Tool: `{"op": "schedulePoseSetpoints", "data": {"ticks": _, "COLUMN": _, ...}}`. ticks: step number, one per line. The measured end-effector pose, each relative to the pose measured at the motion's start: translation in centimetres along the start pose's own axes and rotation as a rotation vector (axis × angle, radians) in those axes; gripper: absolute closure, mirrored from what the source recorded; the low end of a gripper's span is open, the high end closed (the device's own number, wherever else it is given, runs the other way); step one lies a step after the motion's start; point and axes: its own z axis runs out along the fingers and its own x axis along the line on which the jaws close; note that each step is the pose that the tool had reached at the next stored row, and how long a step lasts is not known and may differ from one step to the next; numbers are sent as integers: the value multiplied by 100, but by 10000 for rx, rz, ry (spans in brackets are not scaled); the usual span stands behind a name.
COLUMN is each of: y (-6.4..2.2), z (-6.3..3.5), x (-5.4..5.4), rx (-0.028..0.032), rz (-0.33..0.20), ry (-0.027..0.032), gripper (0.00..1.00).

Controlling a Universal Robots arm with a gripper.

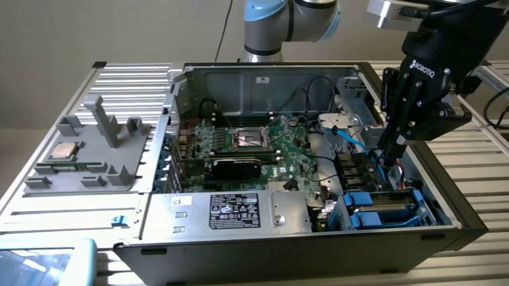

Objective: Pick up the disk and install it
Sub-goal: 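Insert the first disk wire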

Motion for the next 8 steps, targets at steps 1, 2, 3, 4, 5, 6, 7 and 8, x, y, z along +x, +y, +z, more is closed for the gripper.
{"op": "schedulePoseSetpoints", "data": {"ticks": 1, "y": 0, "z": 0, "x": 0, "rx": 0, "rz": 0, "ry": 0, "gripper": 75}}
{"op": "schedulePoseSetpoints", "data": {"ticks": 2, "y": 0, "z": 0, "x": 0, "rx": 0, "rz": 0, "ry": 0, "gripper": 75}}
{"op": "schedulePoseSetpoints", "data": {"ticks": 3, "y": 0, "z": 0, "x": 0, "rx": 0, "rz": 0, "ry": 1, "gripper": 75}}
{"op": "schedulePoseSetpoints", "data": {"ticks": 4, "y": 0, "z": 0, "x": 0, "rx": 0, "rz": 0, "ry": 0, "gripper": 75}}
{"op": "schedulePoseSetpoints", "data": {"ticks": 5, "y": 0, "z": 0, "x": 0, "rx": 0, "rz": 0, "ry": 0, "gripper": 75}}
{"op": "schedulePoseSetpoints", "data": {"ticks": 6, "y": 0, "z": 0, "x": 0, "rx": 0, "rz": 0, "ry": 0, "gripper": 75}}
{"op": "schedulePoseSetpoints", "data": {"ticks": 7, "y": 0, "z": 3, "x": -2, "rx": 0, "rz": 1, "ry": 7, "gripper": 75}}
{"op": "schedulePoseSetpoints", "data": {"ticks": 8, "y": 0, "z": 7, "x": -9, "rx": 1, "rz": 4, "ry": 40, "gripper": 75}}
